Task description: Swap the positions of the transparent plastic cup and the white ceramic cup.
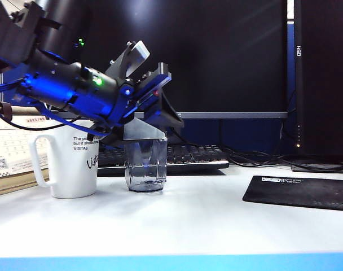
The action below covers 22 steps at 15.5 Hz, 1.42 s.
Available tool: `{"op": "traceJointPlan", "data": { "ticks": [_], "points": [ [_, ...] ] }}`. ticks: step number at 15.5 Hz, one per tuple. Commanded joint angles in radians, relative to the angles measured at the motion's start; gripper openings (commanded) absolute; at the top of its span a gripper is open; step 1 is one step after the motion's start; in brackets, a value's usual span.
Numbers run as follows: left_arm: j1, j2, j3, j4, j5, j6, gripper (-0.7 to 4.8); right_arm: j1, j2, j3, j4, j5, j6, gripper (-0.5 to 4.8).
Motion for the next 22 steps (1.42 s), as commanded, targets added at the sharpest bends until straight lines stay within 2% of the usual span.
{"op": "traceJointPlan", "data": {
  "ticks": [1, 5, 9, 13, 16, 22],
  "points": [
    [-0.001, 0.028, 0.004, -0.001, -0.021, 0.003, 2.38, 0.0, -0.005, 0.006, 0.013, -0.001, -0.018, 2.12],
    [-0.001, 0.056, 0.004, -0.011, -0.02, 0.003, 2.38, 0.0, -0.015, 0.006, 0.014, -0.001, -0.026, 2.12],
    [-0.001, 0.055, 0.004, -0.105, -0.052, 0.004, 2.27, -0.001, -0.016, 0.006, 0.013, 0.002, -0.036, 2.12],
    [-0.002, 0.054, 0.004, -0.08, -0.093, 0.009, 2.27, -0.001, -0.016, 0.006, 0.012, 0.002, -0.036, 2.12],
    [-0.002, 0.048, 0.004, -0.077, -0.172, 0.03, 2.28, -0.001, -0.016, 0.006, 0.013, 0.002, -0.037, 2.12],
    [-0.002, 0.05, 0.052, -0.033, -0.177, 0.062, 2.28, -0.002, -0.013, 0.006, 0.015, 0.003, -0.044, 2.11]
  ]
}}
